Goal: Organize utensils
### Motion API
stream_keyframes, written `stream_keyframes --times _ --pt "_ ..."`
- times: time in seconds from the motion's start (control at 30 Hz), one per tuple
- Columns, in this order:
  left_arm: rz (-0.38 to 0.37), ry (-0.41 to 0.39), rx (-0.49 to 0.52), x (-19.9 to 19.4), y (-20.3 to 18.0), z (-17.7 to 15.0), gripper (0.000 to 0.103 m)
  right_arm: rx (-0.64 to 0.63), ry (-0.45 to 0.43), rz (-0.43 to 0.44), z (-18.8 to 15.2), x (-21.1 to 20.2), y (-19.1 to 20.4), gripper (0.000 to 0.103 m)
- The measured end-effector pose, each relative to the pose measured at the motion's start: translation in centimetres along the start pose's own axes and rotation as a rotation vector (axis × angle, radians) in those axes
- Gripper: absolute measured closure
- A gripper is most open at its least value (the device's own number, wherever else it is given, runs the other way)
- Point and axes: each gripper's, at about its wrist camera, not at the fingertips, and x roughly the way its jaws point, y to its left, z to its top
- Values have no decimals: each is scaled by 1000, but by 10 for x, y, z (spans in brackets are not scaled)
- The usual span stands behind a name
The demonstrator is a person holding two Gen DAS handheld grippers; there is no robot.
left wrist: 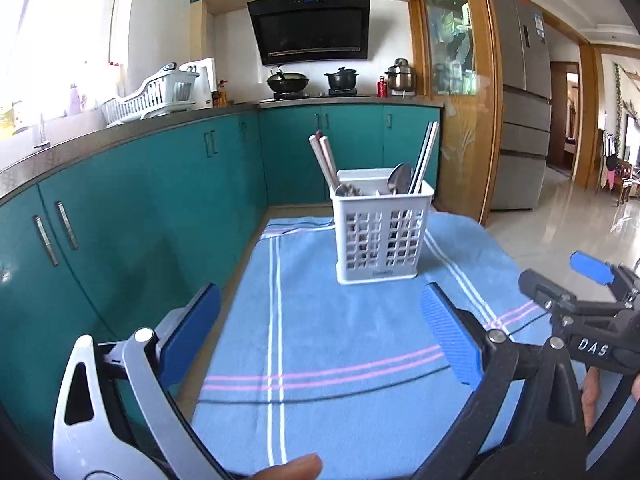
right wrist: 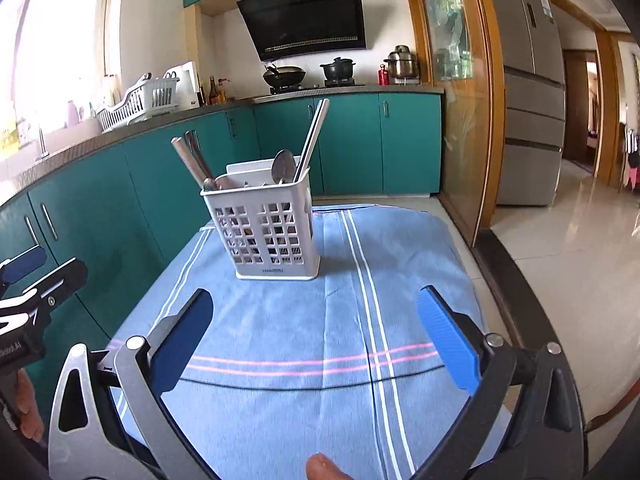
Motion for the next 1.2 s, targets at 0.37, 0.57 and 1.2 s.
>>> stream_keyframes --times 0.37,0.57,1.2 --pt "-12 -13 -25 -22 6 -7 4 -38 -47 -20 -11 -30 9 3" --pt "-17 -22 -18 -25 4 -6 4 -48 -49 -18 -12 -33 9 3" --pt "-29 -17 -12 -25 2 -8 4 -65 -60 -12 -14 -40 7 3"
